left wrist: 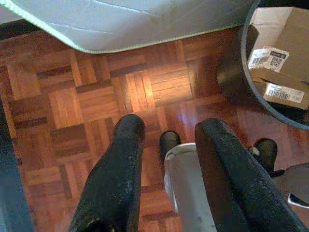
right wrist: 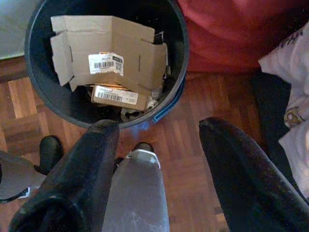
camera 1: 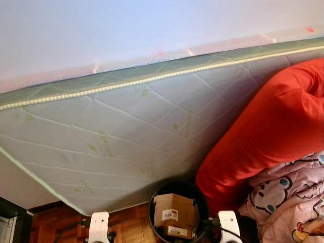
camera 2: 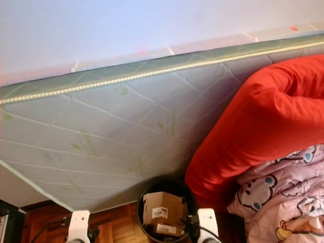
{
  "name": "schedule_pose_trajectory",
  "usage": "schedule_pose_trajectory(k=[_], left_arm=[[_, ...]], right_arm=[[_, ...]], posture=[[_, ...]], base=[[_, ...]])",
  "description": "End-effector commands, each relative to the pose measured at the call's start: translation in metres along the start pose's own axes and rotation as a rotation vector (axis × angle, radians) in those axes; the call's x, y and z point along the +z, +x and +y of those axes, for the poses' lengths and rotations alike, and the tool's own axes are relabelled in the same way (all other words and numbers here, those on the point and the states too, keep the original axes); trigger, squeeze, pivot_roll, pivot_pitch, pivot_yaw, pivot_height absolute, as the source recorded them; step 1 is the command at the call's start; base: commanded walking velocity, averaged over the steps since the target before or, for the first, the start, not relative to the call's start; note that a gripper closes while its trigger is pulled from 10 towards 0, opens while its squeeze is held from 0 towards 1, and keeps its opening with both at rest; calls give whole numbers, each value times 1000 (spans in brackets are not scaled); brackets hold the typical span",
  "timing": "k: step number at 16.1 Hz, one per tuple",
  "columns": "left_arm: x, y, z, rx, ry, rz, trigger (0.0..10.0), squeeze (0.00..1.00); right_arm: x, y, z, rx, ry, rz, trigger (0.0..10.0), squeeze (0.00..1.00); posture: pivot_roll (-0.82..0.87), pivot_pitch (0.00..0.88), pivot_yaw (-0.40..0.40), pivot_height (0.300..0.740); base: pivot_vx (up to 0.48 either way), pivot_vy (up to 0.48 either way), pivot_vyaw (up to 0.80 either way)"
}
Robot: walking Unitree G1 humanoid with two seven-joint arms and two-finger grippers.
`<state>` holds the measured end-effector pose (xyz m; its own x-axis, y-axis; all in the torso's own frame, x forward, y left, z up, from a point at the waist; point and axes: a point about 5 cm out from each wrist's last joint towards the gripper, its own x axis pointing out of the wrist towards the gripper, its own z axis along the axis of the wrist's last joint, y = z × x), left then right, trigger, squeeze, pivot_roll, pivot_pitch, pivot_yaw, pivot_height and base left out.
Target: Clean up the room
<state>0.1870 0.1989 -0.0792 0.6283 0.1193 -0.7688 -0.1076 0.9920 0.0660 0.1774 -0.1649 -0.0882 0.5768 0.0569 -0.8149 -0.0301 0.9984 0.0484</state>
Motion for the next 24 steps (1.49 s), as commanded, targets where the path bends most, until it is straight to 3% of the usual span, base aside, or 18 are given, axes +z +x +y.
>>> schedule_pose_trajectory(k=[1,7,10,17,24], left_arm=[[-7,-1,3,10,4,28,10000,0],[-23,-7,4,4,5,33,10000,0],[-17,-5,1,1,4,23,10000,0],[-28,-8,-22,-17,5,32,10000,0],[-22,-6,-18,-8,5,24,10000,0]], right_arm=[[-3,-1,1,4,0,5,10000,0],[-12,-2,5,11,-8,21,10000,0],[-10,-2,5,11,-20,24,10000,0],[-8,-1,5,15,-25,20,10000,0],[-7,-1,6,20,-26,21,10000,0]], posture=[[-55,68,-23,738],[-58,42,-19,738],[-56,35,-22,738],[-52,58,-23,738],[-44,73,-21,738]], base=[[0,0,0],[0,0,0],[0,0,0],[-208,0,0],[-280,0,0]])
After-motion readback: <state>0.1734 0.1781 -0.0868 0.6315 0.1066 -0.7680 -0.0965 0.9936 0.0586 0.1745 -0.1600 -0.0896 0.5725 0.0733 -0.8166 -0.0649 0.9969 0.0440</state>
